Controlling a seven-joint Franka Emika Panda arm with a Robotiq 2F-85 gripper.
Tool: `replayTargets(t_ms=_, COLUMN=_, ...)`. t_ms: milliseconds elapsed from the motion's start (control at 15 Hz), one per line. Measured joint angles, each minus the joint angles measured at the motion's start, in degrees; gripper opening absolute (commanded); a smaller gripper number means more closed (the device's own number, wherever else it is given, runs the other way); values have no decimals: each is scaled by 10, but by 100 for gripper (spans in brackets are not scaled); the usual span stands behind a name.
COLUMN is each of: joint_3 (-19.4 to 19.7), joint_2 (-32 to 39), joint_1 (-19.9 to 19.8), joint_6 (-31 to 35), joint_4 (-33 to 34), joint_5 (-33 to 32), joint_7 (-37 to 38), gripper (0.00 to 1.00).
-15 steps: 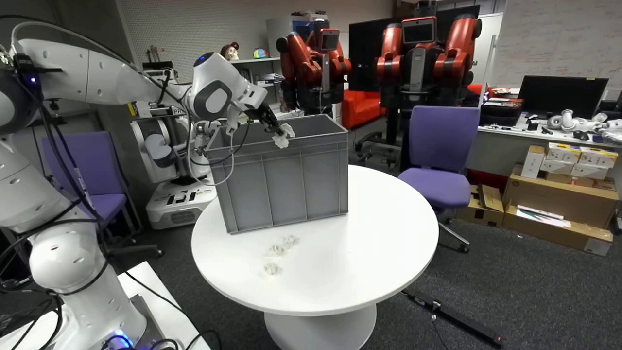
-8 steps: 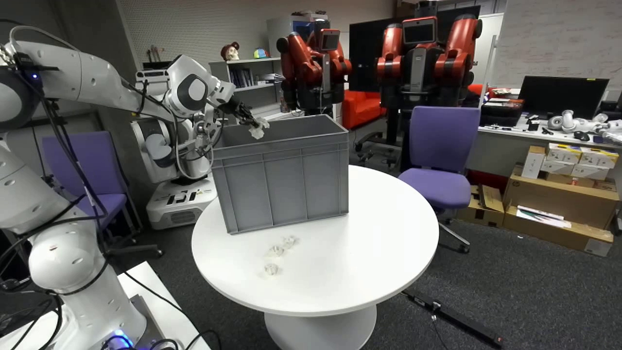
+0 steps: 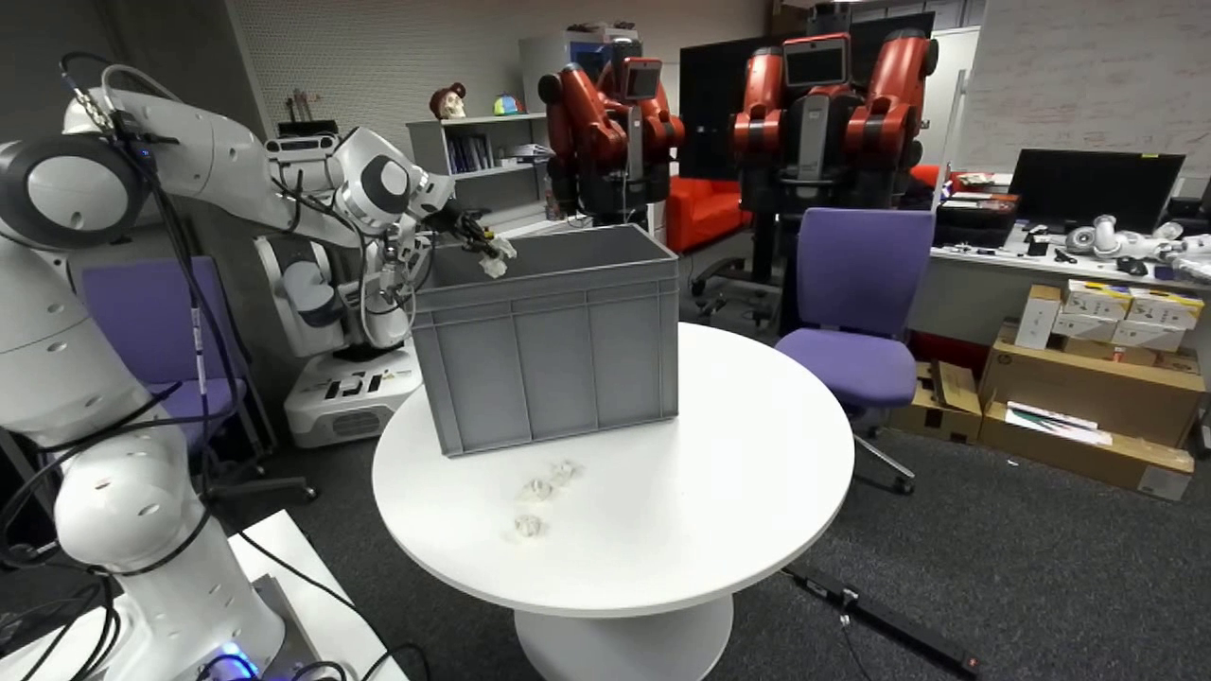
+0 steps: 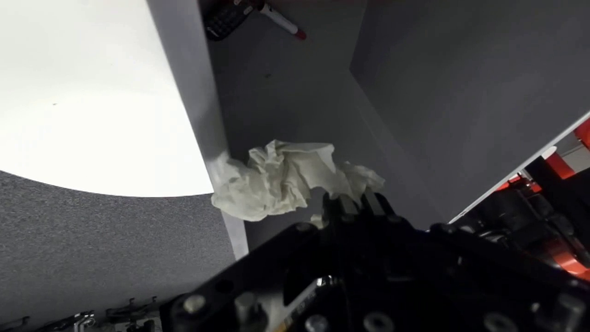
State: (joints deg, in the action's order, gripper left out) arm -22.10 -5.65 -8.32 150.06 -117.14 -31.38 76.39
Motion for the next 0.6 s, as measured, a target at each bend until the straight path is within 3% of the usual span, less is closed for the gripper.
replayTargets(t_ms=133, joint_3=-3, joint_2=17, joint_1=0, joint_6=-1, joint_4=16, joint_5=-4, joint_7=0, gripper=38)
replayTargets(t_ms=333, joint_3=-3, joint_2=34, joint_1=0, joint_6=-2, joint_4=32, joint_5=-4, joint_7=0, gripper=60)
replayTargets(t_ms=600, joint_3=60, joint_2=37, joint_1=52, joint_6=-2, joint_4=38, joint_5=-4, joint_7=0, gripper=90)
